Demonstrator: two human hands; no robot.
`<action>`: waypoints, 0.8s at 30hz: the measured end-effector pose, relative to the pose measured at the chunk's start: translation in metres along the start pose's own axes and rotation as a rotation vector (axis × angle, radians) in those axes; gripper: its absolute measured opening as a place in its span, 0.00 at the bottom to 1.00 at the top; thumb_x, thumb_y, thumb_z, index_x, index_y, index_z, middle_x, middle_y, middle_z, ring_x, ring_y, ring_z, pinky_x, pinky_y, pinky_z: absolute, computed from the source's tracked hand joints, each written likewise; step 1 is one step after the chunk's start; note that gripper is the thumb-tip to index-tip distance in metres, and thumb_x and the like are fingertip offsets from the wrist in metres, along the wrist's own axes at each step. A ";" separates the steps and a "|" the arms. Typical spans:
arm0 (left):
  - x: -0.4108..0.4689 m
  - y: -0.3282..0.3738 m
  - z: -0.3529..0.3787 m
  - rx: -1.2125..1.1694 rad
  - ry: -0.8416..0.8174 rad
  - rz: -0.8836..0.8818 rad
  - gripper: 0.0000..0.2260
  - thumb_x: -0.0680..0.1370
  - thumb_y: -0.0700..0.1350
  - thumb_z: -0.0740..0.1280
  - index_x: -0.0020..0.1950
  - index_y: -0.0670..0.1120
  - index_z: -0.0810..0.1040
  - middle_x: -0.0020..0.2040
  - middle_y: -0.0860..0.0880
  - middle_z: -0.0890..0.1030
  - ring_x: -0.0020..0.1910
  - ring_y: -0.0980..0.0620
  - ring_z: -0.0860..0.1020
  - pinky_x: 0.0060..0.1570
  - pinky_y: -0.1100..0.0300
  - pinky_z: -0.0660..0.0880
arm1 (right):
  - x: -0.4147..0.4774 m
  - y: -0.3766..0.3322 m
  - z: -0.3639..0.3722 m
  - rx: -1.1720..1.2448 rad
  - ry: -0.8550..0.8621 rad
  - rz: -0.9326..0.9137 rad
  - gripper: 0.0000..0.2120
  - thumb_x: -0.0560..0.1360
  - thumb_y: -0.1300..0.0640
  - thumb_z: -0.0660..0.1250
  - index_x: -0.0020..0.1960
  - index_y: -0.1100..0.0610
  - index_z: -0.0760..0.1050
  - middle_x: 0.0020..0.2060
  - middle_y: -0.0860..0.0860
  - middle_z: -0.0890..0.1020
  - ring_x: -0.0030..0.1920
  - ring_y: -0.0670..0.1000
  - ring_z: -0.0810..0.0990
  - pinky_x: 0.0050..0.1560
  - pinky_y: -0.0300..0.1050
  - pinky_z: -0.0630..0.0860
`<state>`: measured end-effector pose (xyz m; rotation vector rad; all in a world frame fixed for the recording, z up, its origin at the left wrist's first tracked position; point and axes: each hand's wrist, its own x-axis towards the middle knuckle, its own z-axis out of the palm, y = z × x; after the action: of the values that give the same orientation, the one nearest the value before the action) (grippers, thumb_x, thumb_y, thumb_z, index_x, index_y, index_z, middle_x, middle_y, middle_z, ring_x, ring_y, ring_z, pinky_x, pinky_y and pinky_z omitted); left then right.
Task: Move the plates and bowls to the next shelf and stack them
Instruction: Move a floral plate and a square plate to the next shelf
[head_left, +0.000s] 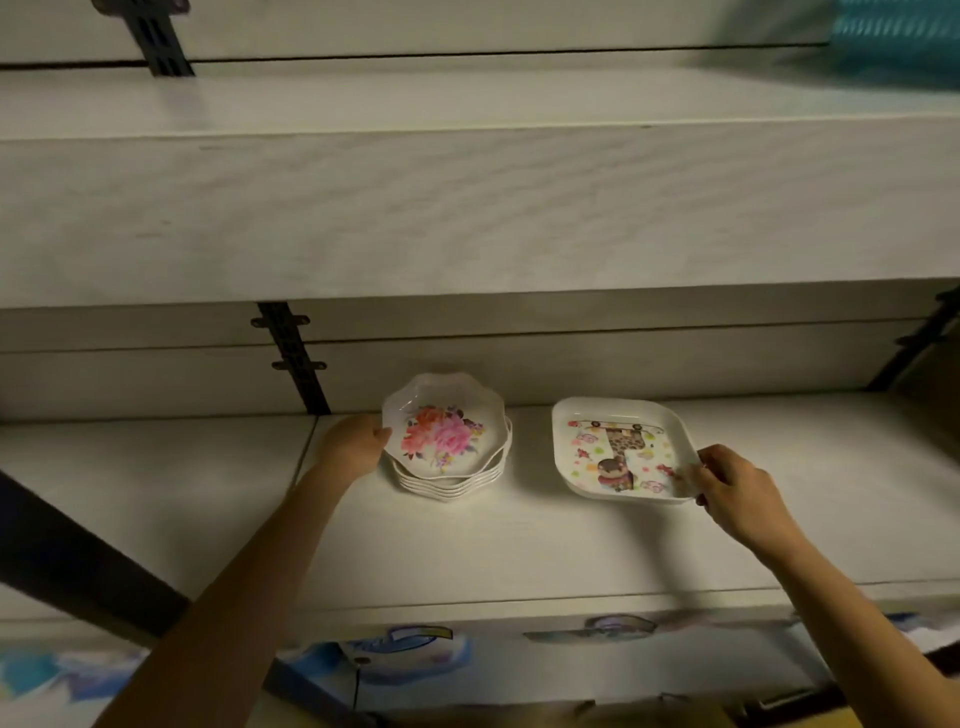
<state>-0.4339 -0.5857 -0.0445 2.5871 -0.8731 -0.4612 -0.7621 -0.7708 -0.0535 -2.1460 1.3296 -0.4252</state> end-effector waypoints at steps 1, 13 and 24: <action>-0.001 0.001 -0.001 0.009 -0.004 -0.012 0.17 0.81 0.46 0.56 0.60 0.38 0.76 0.61 0.37 0.78 0.60 0.40 0.75 0.58 0.56 0.70 | 0.002 0.003 0.000 -0.007 -0.005 -0.006 0.06 0.78 0.59 0.58 0.47 0.60 0.72 0.33 0.54 0.78 0.32 0.51 0.74 0.31 0.43 0.66; -0.031 0.001 0.000 0.246 0.143 0.059 0.13 0.81 0.47 0.55 0.57 0.40 0.72 0.55 0.40 0.78 0.55 0.41 0.77 0.54 0.53 0.72 | 0.024 0.027 0.024 -0.028 -0.068 0.058 0.11 0.78 0.57 0.59 0.54 0.63 0.73 0.39 0.57 0.81 0.38 0.60 0.78 0.39 0.49 0.73; -0.079 -0.010 0.003 0.265 0.232 0.211 0.10 0.80 0.45 0.55 0.49 0.41 0.73 0.39 0.48 0.71 0.38 0.50 0.70 0.38 0.60 0.64 | 0.039 0.020 0.055 -0.024 -0.142 0.134 0.16 0.79 0.56 0.59 0.63 0.63 0.69 0.51 0.63 0.82 0.45 0.63 0.82 0.47 0.54 0.79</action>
<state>-0.4895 -0.5296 -0.0367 2.6686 -1.1719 0.0171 -0.7287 -0.7960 -0.1108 -2.0504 1.3931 -0.2002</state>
